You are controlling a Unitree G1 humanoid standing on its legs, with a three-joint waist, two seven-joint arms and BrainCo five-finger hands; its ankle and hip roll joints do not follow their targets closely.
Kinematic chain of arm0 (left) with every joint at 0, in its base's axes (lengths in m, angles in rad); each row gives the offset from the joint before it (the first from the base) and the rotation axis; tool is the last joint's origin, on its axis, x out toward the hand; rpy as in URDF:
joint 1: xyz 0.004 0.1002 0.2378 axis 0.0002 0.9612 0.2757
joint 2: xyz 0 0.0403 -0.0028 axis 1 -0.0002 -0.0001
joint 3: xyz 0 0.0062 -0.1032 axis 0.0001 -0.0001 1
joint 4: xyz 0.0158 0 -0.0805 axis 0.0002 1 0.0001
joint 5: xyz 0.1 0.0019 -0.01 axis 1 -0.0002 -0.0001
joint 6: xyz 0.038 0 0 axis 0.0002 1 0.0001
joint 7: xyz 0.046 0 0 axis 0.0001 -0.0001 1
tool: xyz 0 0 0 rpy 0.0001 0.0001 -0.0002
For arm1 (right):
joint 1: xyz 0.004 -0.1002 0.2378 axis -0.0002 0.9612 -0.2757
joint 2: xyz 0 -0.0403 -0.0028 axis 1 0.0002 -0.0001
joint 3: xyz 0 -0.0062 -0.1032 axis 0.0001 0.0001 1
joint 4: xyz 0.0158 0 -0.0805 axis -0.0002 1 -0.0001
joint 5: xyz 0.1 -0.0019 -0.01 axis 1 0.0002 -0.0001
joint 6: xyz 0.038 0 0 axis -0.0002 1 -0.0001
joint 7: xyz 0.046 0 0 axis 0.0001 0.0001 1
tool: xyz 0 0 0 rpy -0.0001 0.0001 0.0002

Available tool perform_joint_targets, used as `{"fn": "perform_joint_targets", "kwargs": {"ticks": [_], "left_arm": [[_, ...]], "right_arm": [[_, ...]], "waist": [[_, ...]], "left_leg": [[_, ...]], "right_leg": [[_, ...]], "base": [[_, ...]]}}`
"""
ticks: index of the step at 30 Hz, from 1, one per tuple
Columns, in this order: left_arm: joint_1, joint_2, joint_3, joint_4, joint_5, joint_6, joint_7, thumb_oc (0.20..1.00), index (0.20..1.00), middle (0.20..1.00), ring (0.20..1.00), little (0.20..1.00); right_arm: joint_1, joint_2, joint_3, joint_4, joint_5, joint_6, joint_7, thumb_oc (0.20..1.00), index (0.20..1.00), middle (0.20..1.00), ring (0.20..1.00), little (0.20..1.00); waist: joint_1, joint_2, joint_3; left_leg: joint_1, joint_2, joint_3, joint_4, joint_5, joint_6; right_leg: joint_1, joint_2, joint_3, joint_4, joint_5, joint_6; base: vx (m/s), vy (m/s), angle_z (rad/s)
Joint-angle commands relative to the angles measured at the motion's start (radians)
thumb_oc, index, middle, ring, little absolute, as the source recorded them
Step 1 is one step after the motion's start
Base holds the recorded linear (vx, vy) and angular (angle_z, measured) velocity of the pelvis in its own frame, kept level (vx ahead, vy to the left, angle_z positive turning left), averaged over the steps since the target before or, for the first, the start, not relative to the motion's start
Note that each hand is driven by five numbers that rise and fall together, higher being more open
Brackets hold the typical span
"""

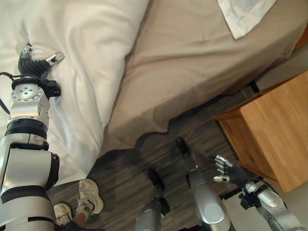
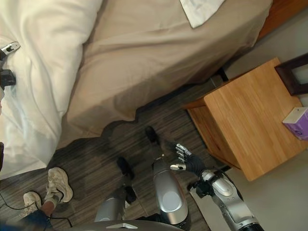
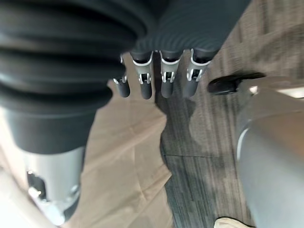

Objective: Making the bed.

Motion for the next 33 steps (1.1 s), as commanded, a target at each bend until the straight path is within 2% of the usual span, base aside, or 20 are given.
{"fn": "perform_joint_targets", "kwargs": {"ticks": [1, 5, 6, 7, 8, 10, 15, 16, 22, 28, 31, 32, 33], "left_arm": [[-0.059, 0.002, -0.025, 0.070, 0.039, 0.009, -0.041, 1.000, 1.000, 1.000, 1.000, 1.000], [-0.059, -0.021, -0.029, 0.081, 0.056, 0.022, -0.050, 1.000, 1.000, 1.000, 1.000, 1.000], [-0.073, -0.048, -0.059, 0.085, 0.102, 0.030, -0.056, 1.000, 1.000, 1.000, 1.000, 1.000], [-0.077, -0.060, -0.071, 0.072, 0.109, 0.026, -0.059, 0.495, 0.495, 0.495, 0.495, 0.495], [-0.080, -0.071, -0.075, 0.061, 0.109, 0.023, -0.057, 0.200, 0.200, 0.200, 0.200, 0.200], [-0.122, -0.113, -0.130, -0.019, 0.114, -0.005, -0.040, 0.200, 0.200, 0.200, 0.200, 0.200], [-0.160, -0.133, -0.183, -0.092, 0.143, -0.024, -0.021, 0.200, 0.200, 0.200, 0.200, 0.200], [-0.182, -0.197, -0.227, -0.269, 0.109, -0.065, 0.001, 0.200, 0.200, 0.200, 0.200, 0.200], [-0.151, -0.357, -0.322, -0.618, 0.041, -0.124, -0.004, 0.200, 0.200, 0.200, 0.200, 0.200], [-0.010, -0.482, -0.416, -0.834, 0.037, -0.103, -0.094, 0.200, 0.200, 0.200, 0.200, 0.200], [0.053, -0.502, -0.431, -0.894, 0.018, -0.093, -0.126, 0.200, 0.200, 0.200, 0.200, 0.200], [0.087, -0.512, -0.443, -0.912, 0.017, -0.084, -0.140, 0.297, 0.297, 0.297, 0.297, 0.297], [0.126, -0.517, -0.450, -0.937, 0.006, -0.075, -0.164, 1.000, 1.000, 1.000, 1.000, 1.000]], "right_arm": [[0.021, 0.022, -0.010, -0.031, 0.049, -0.031, -0.012, 1.000, 1.000, 1.000, 1.000, 1.000], [0.024, 0.026, -0.010, -0.031, 0.053, -0.027, -0.015, 1.000, 1.000, 1.000, 1.000, 1.000], [0.018, 0.031, -0.004, -0.023, 0.053, -0.024, -0.023, 1.000, 1.000, 1.000, 1.000, 1.000], [0.021, 0.034, -0.007, -0.024, 0.052, -0.024, -0.024, 1.000, 1.000, 1.000, 1.000, 1.000], [0.020, 0.033, -0.008, -0.022, 0.048, -0.025, -0.024, 1.000, 1.000, 1.000, 1.000, 1.000], [0.016, 0.035, -0.004, -0.016, 0.044, -0.034, -0.032, 1.000, 1.000, 1.000, 1.000, 1.000], [0.015, 0.035, -0.003, -0.014, 0.042, -0.038, -0.032, 1.000, 1.000, 1.000, 1.000, 1.000], [0.017, 0.038, -0.002, -0.005, 0.034, -0.045, -0.037, 1.000, 1.000, 1.000, 1.000, 1.000], [0.005, 0.043, -0.002, 0.030, 0.000, -0.049, -0.066, 1.000, 1.000, 1.000, 1.000, 1.000], [-0.003, 0.028, -0.005, 0.032, -0.047, -0.046, -0.088, 1.000, 1.000, 1.000, 1.000, 1.000], [-0.008, 0.026, -0.011, 0.030, -0.042, -0.045, -0.091, 1.000, 1.000, 1.000, 1.000, 1.000], [-0.006, 0.026, -0.014, 0.026, -0.038, -0.044, -0.092, 1.000, 1.000, 1.000, 1.000, 1.000], [-0.001, 0.020, -0.021, 0.018, -0.042, -0.045, -0.090, 1.000, 1.000, 1.000, 1.000, 1.000]], "waist": [[-0.034, -0.016, -0.016], [-0.039, -0.011, -0.008], [-0.048, 0.000, -0.004], [-0.048, 0.002, -0.004], [-0.049, 0.006, -0.004], [-0.050, 0.023, -0.016], [-0.048, 0.034, -0.025], [-0.043, 0.053, -0.040], [-0.038, 0.082, -0.070], [-0.051, 0.105, -0.093], [-0.053, 0.113, -0.095], [-0.055, 0.116, -0.096], [-0.057, 0.120, -0.098]], "left_leg": [[0.019, 0.009, 0.034, 0.012, 0.060, -0.026], [0.019, 0.007, 0.035, 0.012, 0.058, -0.025], [0.023, 0.003, 0.037, 0.012, 0.055, -0.024], [0.028, 0.002, 0.038, 0.012, 0.053, -0.023], [0.032, 0.000, 0.038, 0.012, 0.050, -0.022], [0.053, -0.007, 0.036, 0.012, 0.044, -0.019], [0.068, -0.012, 0.031, 0.012, 0.041, -0.016], [0.091, -0.024, 0.018, 0.012, 0.036, -0.009], [0.126, -0.047, -0.010, 0.012, 0.033, 0.007], [0.154, -0.065, -0.011, 0.012, 0.020, 0.024], [0.159, -0.069, -0.009, 0.012, 0.017, 0.029], [0.164, -0.071, -0.009, 0.012, 0.015, 0.031], [0.167, -0.074, -0.008, 0.012, 0.014, 0.034]], "right_leg": [[0.074, 0.015, 0.051, 0.011, -0.085, 0.075], [0.070, 0.017, 0.058, 0.011, -0.083, 0.074], [0.069, 0.018, 0.066, 0.011, -0.083, 0.073], [0.072, 0.019, 0.068, 0.011, -0.084, 0.072], [0.076, 0.018, 0.069, 0.011, -0.085, 0.073], [0.092, 0.016, 0.069, 0.011, -0.088, 0.074], [0.107, 0.012, 0.067, 0.011, -0.089, 0.074], [0.133, 0.002, 0.061, 0.011, -0.093, 0.073], [0.181, -0.019, 0.050, 0.011, -0.099, 0.072], [0.208, -0.028, 0.064, 0.011, -0.102, 0.074], [0.212, -0.031, 0.071, 0.011, -0.102, 0.074], [0.215, -0.032, 0.073, 0.011, -0.102, 0.074], [0.218, -0.035, 0.078, 0.011, -0.101, 0.074]], "base": [[0.00, 0.000, 0.00], [0.00, 0.000, 0.00], [0.00, 0.000, 0.00], [0.00, 0.000, 0.00], [0.02, 0.011, -0.03], [0.02, 0.022, -0.04], [0.01, 0.000, 0.07], [0.00, 0.000, 0.00], [0.00, 0.009, 0.20], [0.00, 0.043, 0.02], [0.00, 0.044, -0.07], [0.00, 0.041, -0.01], [0.00, 0.041, 0.00]]}}
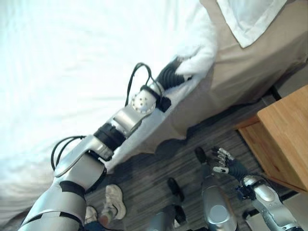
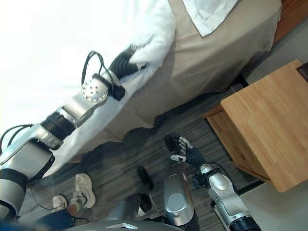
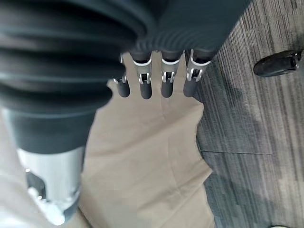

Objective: Making the bed.

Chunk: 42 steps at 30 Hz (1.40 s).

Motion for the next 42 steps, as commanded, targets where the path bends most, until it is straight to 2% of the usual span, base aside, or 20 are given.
{"fn": "perform_joint_targets", "kwargs": {"ticks": [1, 9, 17, 19, 22, 23, 24, 25, 26, 29, 31, 32, 35, 36, 38, 40, 42], "left_arm": [[-0.009, -0.132, -0.005, -0.117, -0.074, -0.056, -0.132, 1.000, 1.000, 1.000, 1.000, 1.000], [0.071, -0.079, 0.007, -0.193, -0.132, -0.044, -0.183, 1.000, 1.000, 1.000, 1.000, 1.000], [0.090, 0.015, 0.071, -0.368, -0.245, -0.086, -0.214, 1.000, 1.000, 1.000, 1.000, 1.000], [0.164, 0.032, 0.167, -0.439, -0.330, -0.121, -0.222, 1.000, 1.000, 1.000, 1.000, 1.000], [0.309, -0.019, 0.289, -0.487, -0.374, -0.148, -0.204, 1.000, 1.000, 1.000, 1.000, 1.000], [0.430, -0.038, 0.374, -0.515, -0.370, -0.151, -0.190, 1.000, 1.000, 1.000, 1.000, 1.000], [0.432, -0.037, 0.375, -0.516, -0.369, -0.150, -0.190, 1.000, 1.000, 1.000, 1.000, 1.000], [0.557, -0.061, 0.446, -0.527, -0.397, -0.139, -0.195, 1.000, 1.000, 1.000, 1.000, 1.000], [0.558, -0.060, 0.447, -0.529, -0.397, -0.138, -0.195, 1.000, 1.000, 1.000, 1.000, 1.000], [0.765, -0.064, 0.518, -0.525, -0.404, -0.106, -0.226, 1.000, 1.000, 1.000, 1.000, 1.000], [0.824, -0.066, 0.525, -0.510, -0.405, -0.090, -0.236, 1.000, 1.000, 1.000, 1.000, 1.000], [0.904, -0.079, 0.510, -0.488, -0.435, -0.061, -0.251, 1.000, 1.000, 1.000, 1.000, 1.000], [0.999, -0.077, 0.489, -0.465, -0.432, -0.025, -0.261, 1.000, 1.000, 1.000, 1.000, 1.000], [1.000, -0.077, 0.491, -0.466, -0.432, -0.024, -0.261, 1.000, 1.000, 1.000, 1.000, 1.000], [1.060, -0.080, 0.455, -0.459, -0.476, 0.008, -0.264, 1.000, 1.000, 1.000, 1.000, 1.000], [1.069, -0.076, 0.445, -0.467, -0.484, 0.012, -0.264, 1.000, 1.000, 1.000, 1.000, 1.000], [1.086, -0.077, 0.418, -0.473, -0.524, 0.032, -0.263, 1.000, 1.000, 1.000, 1.000, 1.000]], "right_arm": [[0.068, -0.042, 0.001, -0.045, -0.019, -0.032, -0.004, 1.000, 1.000, 1.000, 1.000, 1.000], [0.095, -0.052, -0.015, -0.043, -0.027, -0.026, 0.012, 1.000, 1.000, 1.000, 1.000, 1.000], [0.126, -0.049, -0.033, -0.040, -0.037, -0.036, 0.029, 1.000, 1.000, 1.000, 1.000, 1.000], [0.149, -0.043, -0.045, -0.040, -0.052, -0.049, 0.035, 1.000, 1.000, 1.000, 1.000, 1.000], [0.172, -0.005, -0.076, 0.005, -0.028, -0.050, 0.023, 1.000, 1.000, 1.000, 1.000, 1.000], [0.180, 0.015, -0.126, 0.035, -0.046, -0.047, -0.016, 1.000, 1.000, 1.000, 1.000, 1.000], [0.180, 0.014, -0.125, 0.035, -0.046, -0.047, -0.016, 1.000, 1.000, 1.000, 1.000, 1.000], [0.159, 0.008, -0.196, 0.047, -0.089, -0.052, -0.074, 1.000, 1.000, 1.000, 1.000, 1.000], [0.159, 0.007, -0.195, 0.047, -0.089, -0.051, -0.074, 1.000, 1.000, 1.000, 1.000, 1.000], [0.053, -0.037, -0.330, 0.075, -0.128, -0.061, -0.172, 1.000, 1.000, 1.000, 1.000, 1.000], [-0.008, -0.062, -0.359, 0.088, -0.126, -0.062, -0.205, 1.000, 1.000, 1.000, 1.000, 1.000], [-0.112, -0.097, -0.375, 0.096, -0.083, -0.074, -0.236, 0.200, 0.200, 0.200, 0.200, 0.200], [-0.241, -0.113, -0.355, 0.088, -0.010, -0.091, -0.251, 0.200, 0.200, 0.200, 0.200, 0.200], [-0.244, -0.113, -0.352, 0.091, -0.009, -0.092, -0.250, 0.200, 0.200, 0.200, 0.200, 0.200], [-0.398, -0.114, -0.249, 0.071, 0.052, -0.085, -0.261, 0.200, 0.200, 0.200, 0.200, 0.200], [-0.429, -0.104, -0.226, 0.073, 0.068, -0.082, -0.261, 0.200, 0.200, 0.200, 0.200, 0.200], [-0.544, -0.053, -0.125, 0.103, 0.173, -0.078, -0.240, 0.200, 0.200, 0.200, 0.200, 0.200]], "waist": [[-0.054, 0.004, -0.047], [-0.045, 0.015, -0.071], [-0.018, 0.014, -0.109], [-0.002, 0.008, -0.127], [0.018, -0.006, -0.140], [0.033, -0.017, -0.147], [0.033, -0.017, -0.149], [0.052, -0.024, -0.156], [0.052, -0.024, -0.158], [0.082, -0.032, -0.169], [0.095, -0.036, -0.177], [0.121, -0.040, -0.188], [0.165, -0.047, -0.203], [0.164, -0.047, -0.202], [0.206, -0.061, -0.210], [0.216, -0.063, -0.213], [0.243, -0.067, -0.219]], "left_leg": [[0.050, -0.009, 0.021, 0.012, 0.020, -0.005], [0.064, -0.014, 0.022, 0.012, 0.017, -0.001], [0.084, -0.017, -0.002, 0.012, 0.015, 0.000], [0.092, -0.017, -0.008, 0.012, 0.014, 0.000], [0.097, -0.017, -0.017, 0.012, 0.014, 0.002], [0.105, -0.016, -0.027, 0.012, 0.010, 0.005], [0.101, -0.017, -0.027, 0.012, 0.013, 0.004], [0.107, -0.015, -0.034, 0.012, 0.008, 0.009], [0.104, -0.016, -0.034, 0.012, 0.012, 0.008], [0.116, -0.017, -0.041, 0.012, 0.002, 0.018], [0.115, -0.018, -0.042, 0.012, 0.003, 0.021], [0.118, -0.019, -0.047, 0.012, 0.001, 0.027], [0.117, -0.023, -0.059, 0.012, 0.001, 0.034], [0.117, -0.023, -0.059, 0.012, 0.001, 0.034], [0.118, -0.024, -0.069, 0.012, 0.005, 0.038], [0.118, -0.024, -0.073, 0.012, 0.007, 0.039], [0.117, -0.026, -0.081, 0.012, 0.010, 0.040]], "right_leg": [[0.083, 0.038, 0.083, 0.011, -0.076, 0.026], [0.101, 0.033, 0.090, 0.011, -0.077, 0.026], [0.132, 0.032, 0.079, 0.011, -0.088, 0.025], [0.144, 0.030, 0.074, 0.011, -0.093, 0.025], [0.154, 0.030, 0.067, 0.011, -0.098, 0.022], [0.165, 0.030, 0.059, 0.012, -0.105, 0.020], [0.162, 0.029, 0.060, 0.011, -0.102, 0.020], [0.172, 0.030, 0.055, 0.012, -0.108, 0.018], [0.168, 0.029, 0.056, 0.011, -0.105, 0.018], [0.182, 0.030, 0.054, 0.011, -0.111, 0.016], [0.182, 0.029, 0.055, 0.011, -0.108, 0.015], [0.187, 0.029, 0.054, 0.011, -0.109, 0.014], [0.193, 0.028, 0.049, 0.011, -0.110, 0.012], [0.193, 0.028, 0.049, 0.011, -0.110, 0.012], [0.202, 0.028, 0.041, 0.011, -0.110, 0.009], [0.204, 0.028, 0.037, 0.011, -0.110, 0.009], [0.210, 0.027, 0.032, 0.011, -0.112, 0.007]], "base": [[0.00, 0.042, 0.00], [0.00, 0.005, 0.00], [0.01, -0.004, 0.01], [0.00, 0.000, 0.00], [0.00, -0.012, 0.01], [-0.01, -0.027, 0.05], [0.01, -0.032, 0.10], [0.00, -0.020, 0.11], [0.02, -0.023, 0.08], [0.02, 0.004, 0.03], [0.01, 0.005, 0.03], [0.02, 0.016, 0.04], [0.00, 0.001, 0.05], [-0.02, -0.022, 0.19], [-0.03, -0.041, 0.17], [-0.02, -0.030, 0.09], [-0.03, -0.030, 0.18]]}}
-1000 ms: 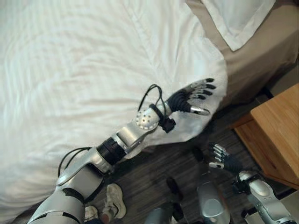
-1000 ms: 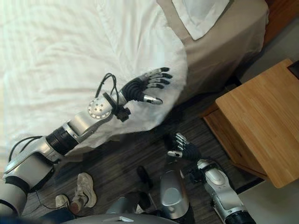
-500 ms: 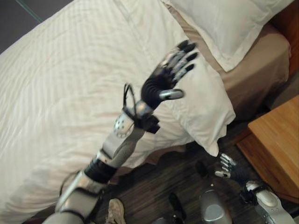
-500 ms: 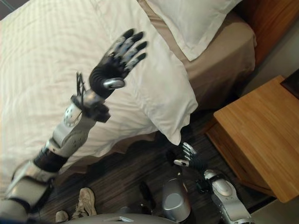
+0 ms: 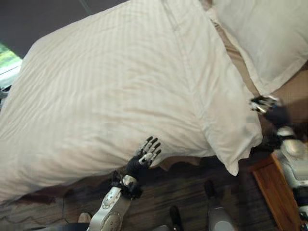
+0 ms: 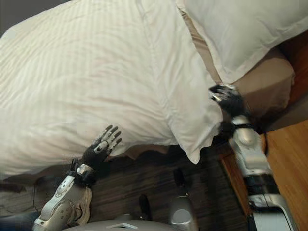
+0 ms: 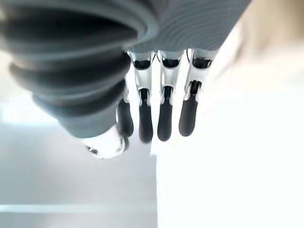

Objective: Making the bed.

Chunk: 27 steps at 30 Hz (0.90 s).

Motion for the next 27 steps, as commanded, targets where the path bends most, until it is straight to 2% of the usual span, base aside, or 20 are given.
{"fn": "perform_joint_targets", "kwargs": {"ticks": [1, 4, 7, 12, 14, 16, 22, 27], "left_arm": [[-0.042, 0.044, -0.001, -0.046, -0.090, -0.011, -0.021, 1.000, 1.000, 1.000, 1.000, 1.000], [-0.044, 0.048, -0.001, -0.049, -0.097, -0.010, -0.020, 1.000, 1.000, 1.000, 1.000, 1.000], [-0.063, 0.056, -0.024, -0.049, -0.113, -0.018, -0.014, 1.000, 1.000, 1.000, 1.000, 1.000], [-0.078, 0.061, -0.030, -0.045, -0.119, -0.023, -0.015, 1.000, 1.000, 1.000, 1.000, 1.000], [-0.096, 0.058, -0.043, -0.034, -0.124, -0.031, -0.013, 1.000, 1.000, 1.000, 1.000, 1.000], [-0.101, 0.057, -0.046, -0.031, -0.125, -0.033, -0.015, 1.000, 1.000, 1.000, 1.000, 1.000], [-0.122, 0.036, -0.068, -0.028, -0.120, -0.037, -0.021, 1.000, 1.000, 1.000, 1.000, 1.000], [-0.119, 0.000, -0.061, -0.014, -0.097, -0.036, -0.033, 1.000, 1.000, 1.000, 1.000, 1.000]], "right_arm": [[-0.155, 0.053, 0.103, 0.064, 0.134, -0.034, 0.024, 0.200, 0.200, 0.200, 0.200, 0.200], [-0.195, 0.068, 0.134, 0.095, 0.142, -0.031, 0.024, 0.200, 0.200, 0.200, 0.200, 0.200], [-0.341, 0.129, 0.224, 0.303, 0.189, -0.010, 0.023, 0.200, 0.200, 0.200, 0.200, 0.200], [-0.441, 0.130, 0.241, 0.452, 0.193, 0.001, 0.013, 0.200, 0.200, 0.200, 0.200, 0.200], [-0.553, 0.130, 0.236, 0.685, 0.210, 0.020, 0.011, 0.200, 0.200, 0.200, 0.200, 0.200], [-0.580, 0.129, 0.233, 0.752, 0.225, 0.023, 0.017, 0.200, 0.200, 0.200, 0.200, 0.200], [-0.581, 0.121, 0.132, 1.022, 0.308, 0.046, 0.037, 0.200, 0.200, 0.200, 0.200, 0.200], [-0.414, 0.147, 0.019, 1.096, 0.385, 0.051, 0.069, 0.200, 0.200, 0.200, 0.200, 0.200]], "waist": [[0.030, -0.043, -0.029], [0.032, -0.042, -0.027], [0.060, -0.032, -0.024], [0.075, -0.019, -0.016], [0.093, 0.007, -0.008], [0.097, 0.013, -0.005], [0.106, 0.056, 0.006], [0.083, 0.067, 0.024]], "left_leg": [[0.016, -0.064, 0.004, 0.012, 0.022, 0.023], [0.015, -0.064, 0.001, 0.012, 0.024, 0.023], [0.009, -0.063, -0.007, 0.012, 0.031, 0.019], [-0.001, -0.063, -0.010, 0.012, 0.037, 0.016], [-0.013, -0.065, -0.010, 0.012, 0.043, 0.013], [-0.016, -0.065, -0.009, 0.012, 0.045, 0.012], [-0.028, -0.067, -0.008, 0.012, 0.050, 0.009], [-0.034, -0.061, 0.014, 0.012, 0.043, 0.008]], "right_leg": [[0.067, -0.001, 0.097, 0.011, -0.083, 0.016], [0.069, -0.001, 0.094, 0.011, -0.084, 0.015], [0.069, 0.000, 0.090, 0.011, -0.084, 0.013], [0.061, 0.000, 0.088, 0.011, -0.082, 0.012], [0.048, 0.001, 0.086, 0.011, -0.080, 0.013], [0.046, 0.002, 0.085, 0.011, -0.080, 0.014], [0.031, 0.004, 0.084, 0.011, -0.081, 0.018], [0.014, 0.016, 0.091, 0.011, -0.080, 0.029]], "base": [[-0.02, -0.017, 0.14], [-0.01, -0.010, 0.05], [-0.03, -0.028, 0.14], [-0.03, -0.015, 0.04], [-0.04, -0.014, -0.01], [0.00, 0.000, 0.00], [0.00, 0.000, 0.00], [0.01, 0.003, -0.05]]}}
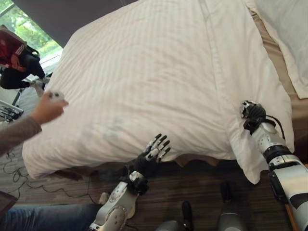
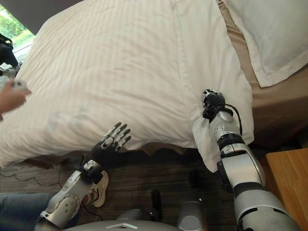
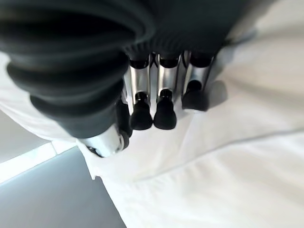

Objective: Making the bed.

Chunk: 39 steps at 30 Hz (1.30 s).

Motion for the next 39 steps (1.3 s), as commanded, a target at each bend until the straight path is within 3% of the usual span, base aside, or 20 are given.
{"fn": "perform_joint_targets", "kwargs": {"ticks": [1, 5, 14, 19, 20, 21, 23, 24, 28, 30, 34, 39], "left_arm": [[-0.035, -0.007, 0.019, -0.015, 0.001, -0.054, -0.034, 1.000, 1.000, 1.000, 1.000, 1.000], [-0.020, -0.027, 0.050, -0.006, 0.033, -0.059, -0.048, 1.000, 1.000, 1.000, 1.000, 1.000], [0.016, -0.053, 0.098, 0.007, 0.034, -0.065, -0.045, 1.000, 1.000, 1.000, 1.000, 1.000], [0.027, -0.057, 0.135, 0.018, 0.053, -0.083, -0.016, 1.000, 1.000, 1.000, 1.000, 1.000], [0.028, -0.059, 0.146, 0.023, 0.063, -0.086, -0.005, 1.000, 1.000, 1.000, 1.000, 1.000], [0.030, -0.062, 0.153, 0.028, 0.071, -0.087, 0.002, 1.000, 1.000, 1.000, 1.000, 1.000], [0.034, -0.067, 0.165, 0.038, 0.079, -0.087, 0.012, 1.000, 1.000, 1.000, 1.000, 1.000], [0.046, -0.078, 0.189, 0.061, 0.100, -0.078, 0.025, 1.000, 1.000, 1.000, 1.000, 1.000], [0.056, -0.087, 0.199, 0.132, 0.148, -0.068, 0.036, 1.000, 1.000, 1.000, 1.000, 1.000], [0.053, -0.077, 0.190, 0.185, 0.240, -0.064, 0.046, 1.000, 1.000, 1.000, 1.000, 1.000], [0.064, -0.097, 0.166, 0.251, 0.267, -0.035, 0.034, 1.000, 1.000, 1.000, 1.000, 1.000], [0.094, -0.114, 0.156, 0.259, 0.292, -0.037, 0.051, 1.000, 1.000, 1.000, 1.000, 1.000]], "right_arm": [[0.090, 0.023, -0.011, 0.128, 0.087, 0.036, 0.000, 0.200, 0.200, 0.200, 0.200, 0.200], [0.382, 0.105, -0.088, 0.126, 0.099, 0.034, 0.043, 0.200, 0.200, 0.200, 0.200, 0.200], [0.617, 0.132, -0.213, 0.128, 0.109, 0.022, 0.059, 0.200, 0.200, 0.200, 0.200, 0.200], [0.708, 0.116, -0.171, -0.196, 0.046, -0.023, 0.035, 0.200, 0.200, 0.200, 0.200, 0.200], [0.731, 0.107, -0.167, -0.297, 0.024, -0.038, 0.028, 0.366, 0.366, 0.366, 0.366, 0.366], [0.755, 0.101, -0.165, -0.405, -0.002, -0.046, 0.018, 1.000, 1.000, 1.000, 1.000, 1.000], [0.785, 0.096, -0.175, -0.509, -0.026, -0.056, 0.009, 1.000, 1.000, 1.000, 1.000, 1.000], [0.837, 0.072, -0.207, -0.747, -0.134, -0.091, -0.018, 1.000, 1.000, 1.000, 1.000, 1.000], [0.866, 0.059, -0.247, -0.883, -0.253, -0.119, -0.053, 1.000, 1.000, 1.000, 1.000, 1.000], [0.868, 0.062, -0.240, -0.932, -0.319, -0.124, -0.068, 1.000, 1.000, 1.000, 1.000, 1.000], [0.900, 0.066, -0.213, -0.997, -0.438, -0.113, -0.077, 1.000, 1.000, 1.000, 1.000, 1.000], [0.933, 0.117, -0.116, -1.013, -0.427, -0.107, -0.048, 1.000, 1.000, 1.000, 1.000, 1.000]], "waist": [[-0.019, -0.032, 0.033], [-0.060, -0.054, 0.031], [-0.125, -0.073, 0.027], [-0.150, -0.100, 0.018], [-0.153, -0.109, 0.013], [-0.157, -0.116, 0.009], [-0.160, -0.126, 0.001], [-0.161, -0.152, -0.026], [-0.160, -0.176, -0.051], [-0.160, -0.188, -0.062], [-0.159, -0.211, -0.077], [-0.144, -0.237, -0.098]], "left_leg": [[-0.010, -0.052, 0.042, 0.012, 0.026, 0.021], [-0.001, -0.043, 0.072, 0.012, 0.017, 0.018], [0.015, -0.047, 0.076, 0.012, 0.002, 0.021], [0.026, -0.049, 0.071, 0.012, -0.001, 0.025], [0.029, -0.049, 0.069, 0.012, -0.002, 0.026], [0.033, -0.048, 0.066, 0.012, -0.002, 0.026], [0.039, -0.048, 0.062, 0.012, -0.003, 0.028], [0.053, -0.044, 0.055, 0.012, -0.009, 0.032], [0.076, -0.043, 0.039, 0.012, -0.017, 0.039], [0.095, -0.043, 0.027, 0.012, -0.020, 0.044], [0.120, -0.046, 0.003, 0.012, -0.027, 0.052], [0.133, -0.052, -0.015, 0.012, -0.026, 0.057]], "right_leg": [[0.032, 0.026, 0.114, 0.012, -0.072, 0.027], [0.027, 0.034, 0.130, 0.012, -0.073, 0.033], [0.037, 0.031, 0.141, 0.012, -0.079, 0.036], [0.048, 0.027, 0.144, 0.012, -0.072, 0.036], [0.051, 0.027, 0.143, 0.012, -0.070, 0.035], [0.057, 0.026, 0.141, 0.012, -0.070, 0.035], [0.063, 0.026, 0.138, 0.012, -0.070, 0.035], [0.083, 0.025, 0.131, 0.012, -0.073, 0.035], [0.116, 0.020, 0.120, 0.018, -0.082, 0.034], [0.132, 0.018, 0.112, 0.039, -0.094, 0.033], [0.151, 0.015, 0.098, 0.076, -0.116, 0.036], [0.183, 0.004, 0.074, 0.072, -0.122, 0.041]], "base": [[0.02, -0.012, -0.15], [0.05, -0.023, -0.23], [0.03, 0.018, -0.10], [-0.01, 0.009, 0.01], [-0.01, 0.008, 0.05], [0.01, 0.003, 0.05], [0.01, 0.008, 0.07], [0.01, 0.008, 0.10], [0.03, 0.013, 0.13], [0.00, 0.055, 0.19], [-0.01, 0.044, 0.12], [-0.02, 0.028, 0.15]]}}
